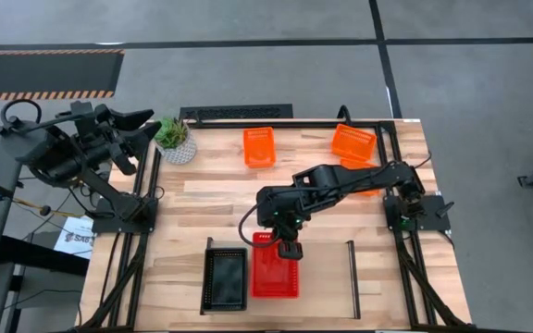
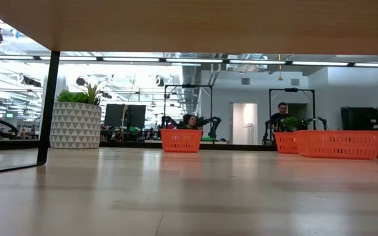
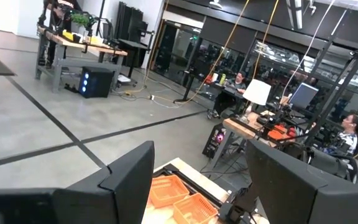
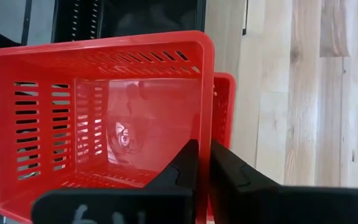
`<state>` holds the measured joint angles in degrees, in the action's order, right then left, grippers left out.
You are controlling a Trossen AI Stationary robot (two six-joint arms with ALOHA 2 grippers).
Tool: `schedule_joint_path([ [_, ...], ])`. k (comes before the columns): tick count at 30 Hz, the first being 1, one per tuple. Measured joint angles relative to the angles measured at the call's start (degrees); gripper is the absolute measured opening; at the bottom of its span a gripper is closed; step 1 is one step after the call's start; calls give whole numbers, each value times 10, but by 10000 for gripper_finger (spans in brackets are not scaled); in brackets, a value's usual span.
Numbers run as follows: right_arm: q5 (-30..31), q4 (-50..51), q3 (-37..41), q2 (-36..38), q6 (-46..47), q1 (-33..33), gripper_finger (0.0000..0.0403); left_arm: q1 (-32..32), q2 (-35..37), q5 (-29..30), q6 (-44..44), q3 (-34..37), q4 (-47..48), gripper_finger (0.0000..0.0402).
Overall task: Stack baskets on shelf by color
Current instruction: Stack the red bin on the top of the red bins on the shelf
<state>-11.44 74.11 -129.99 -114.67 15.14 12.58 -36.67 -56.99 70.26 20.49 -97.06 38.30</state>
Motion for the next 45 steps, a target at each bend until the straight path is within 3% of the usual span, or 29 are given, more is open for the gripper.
schedule_joint_path([
  [29, -34, -4, 0, 0, -2, 2, 98, 0, 0, 0, 0, 0, 0, 242],
  [45, -29, -9, 0, 0, -31, -5, 153, 0, 0, 0, 1, 0, 0, 242],
])
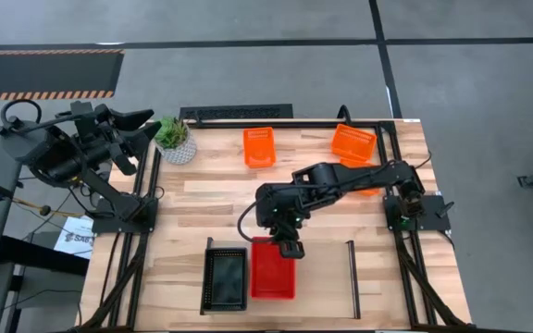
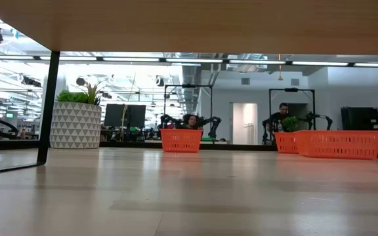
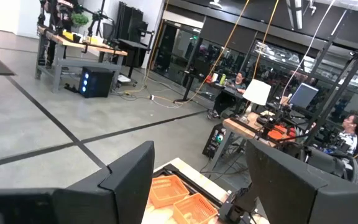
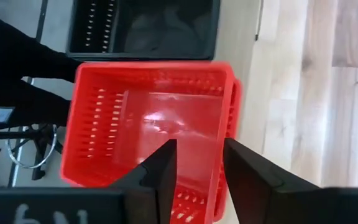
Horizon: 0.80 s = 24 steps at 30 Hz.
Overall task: Stack baskets on shelf by color
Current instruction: Stack the red bin on the top of the red bins on the shelf, then put the top left orange bin on the shelf
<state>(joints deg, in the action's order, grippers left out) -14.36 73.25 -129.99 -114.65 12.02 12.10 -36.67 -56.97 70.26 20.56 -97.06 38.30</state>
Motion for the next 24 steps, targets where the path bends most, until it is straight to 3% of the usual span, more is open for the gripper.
schedule_joint_path([
  [12, 8, -8, -8, 8, -5, -32, 147, 0, 0, 0, 2, 0, 0, 242],
  [20, 38, 16, -47, 33, -22, -126, 146, 0, 0, 1, 2, 0, 0, 242],
  [24, 41, 16, -49, 20, -77, -175, 153, 0, 0, 6, 2, 0, 8, 242],
])
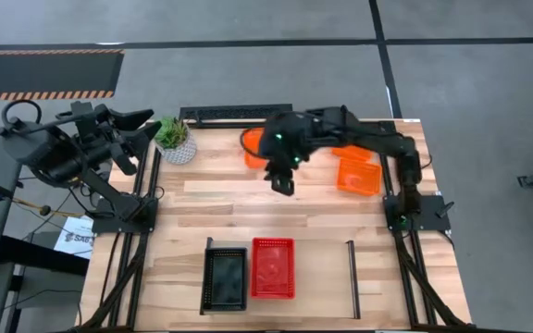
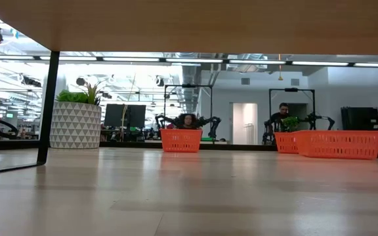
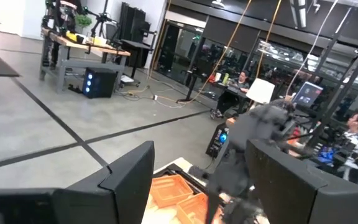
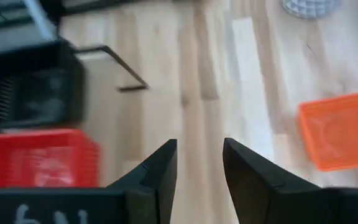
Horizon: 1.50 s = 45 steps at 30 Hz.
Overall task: Stack baskets on shelf by color
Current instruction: Put the top left orange bin on the shelf
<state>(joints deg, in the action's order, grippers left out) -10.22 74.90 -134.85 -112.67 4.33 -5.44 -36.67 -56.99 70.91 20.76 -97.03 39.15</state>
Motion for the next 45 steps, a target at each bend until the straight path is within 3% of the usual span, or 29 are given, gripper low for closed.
schedule_joint_path([
  [5, 0, 3, 3, -69, -83, -27, 195, 0, 0, 4, 1, 0, 10, 242],
  [12, 31, -8, 2, -156, -95, -69, 251, 0, 0, 6, 2, 0, 23, 242],
  [23, 137, -30, 2, -246, -156, -78, 239, 0, 0, 20, 5, 0, 50, 242],
  [45, 176, -110, 1, -292, -164, -106, 228, 0, 0, 26, 24, 0, 78, 242],
])
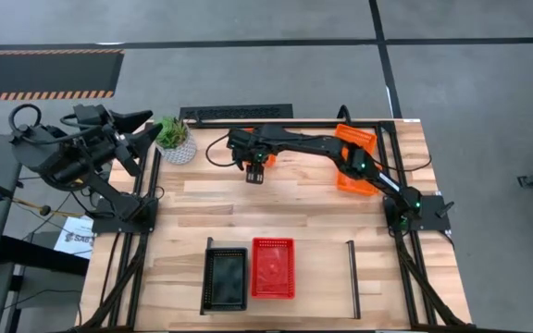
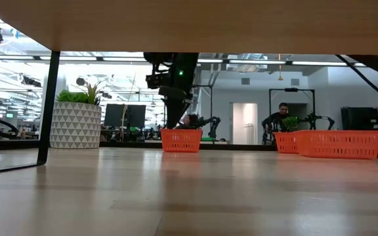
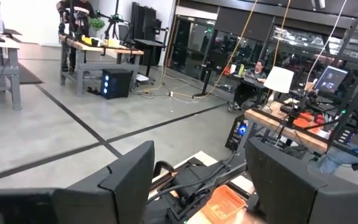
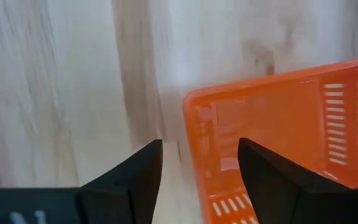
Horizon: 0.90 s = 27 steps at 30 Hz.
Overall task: Stack baskets on shelf by color
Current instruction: Put the top left orange bin on the shelf
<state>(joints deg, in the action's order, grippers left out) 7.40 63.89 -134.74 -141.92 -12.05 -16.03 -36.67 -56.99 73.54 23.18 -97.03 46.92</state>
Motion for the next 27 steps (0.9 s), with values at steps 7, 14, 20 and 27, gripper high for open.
schedule_joint_path([
  [7, -12, -20, 32, 0, 0, 0, 202, 0, 0, 0, 1, 0, 0, 242],
  [14, 11, -18, 56, -1, 1, -1, 165, 0, 0, 0, 2, 0, 0, 242],
  [20, 26, -11, 55, 0, 6, -1, 30, 0, 0, 0, 2, 0, 0, 242],
  [27, 20, -3, 55, 10, 11, -1, 7, 0, 0, -1, 2, 0, 0, 242],
])
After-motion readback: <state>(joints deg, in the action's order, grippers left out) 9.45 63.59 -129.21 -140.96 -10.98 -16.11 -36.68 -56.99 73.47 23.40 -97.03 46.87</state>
